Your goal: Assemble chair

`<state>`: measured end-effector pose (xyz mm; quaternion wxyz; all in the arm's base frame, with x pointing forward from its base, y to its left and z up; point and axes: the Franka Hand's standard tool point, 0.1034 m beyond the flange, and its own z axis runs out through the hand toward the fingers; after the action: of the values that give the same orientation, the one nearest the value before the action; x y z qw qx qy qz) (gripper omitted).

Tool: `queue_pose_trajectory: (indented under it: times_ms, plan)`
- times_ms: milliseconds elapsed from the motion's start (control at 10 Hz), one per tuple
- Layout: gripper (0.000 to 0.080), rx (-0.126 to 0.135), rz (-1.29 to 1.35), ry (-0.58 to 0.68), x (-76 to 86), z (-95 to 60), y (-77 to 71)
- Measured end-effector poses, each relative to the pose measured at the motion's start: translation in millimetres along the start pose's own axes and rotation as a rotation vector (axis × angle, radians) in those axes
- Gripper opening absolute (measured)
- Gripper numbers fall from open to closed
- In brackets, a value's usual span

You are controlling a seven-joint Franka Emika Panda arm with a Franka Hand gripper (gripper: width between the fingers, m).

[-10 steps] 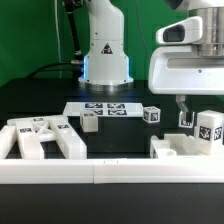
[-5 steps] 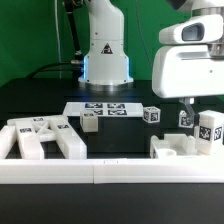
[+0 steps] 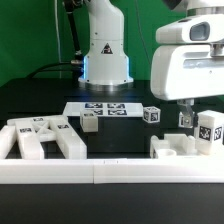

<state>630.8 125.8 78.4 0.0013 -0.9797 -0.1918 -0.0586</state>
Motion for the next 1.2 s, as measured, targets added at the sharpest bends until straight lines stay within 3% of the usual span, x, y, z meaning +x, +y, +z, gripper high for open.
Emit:
queue_pose_trajectory:
  times_ms: [100, 300, 600, 1200]
  plan:
    - [0.0326, 0.000, 0.016, 0.000, 0.0, 0.0, 0.1]
    - [0.0291, 0.001, 0.053, 0.000, 0.0, 0.0, 0.1]
    - [0.0291, 0.002, 0.257, 0.000, -0.1, 0.1, 0.0]
    - [0.0291, 0.012, 0.914, -0.006, 3.2, 2.6, 0.7]
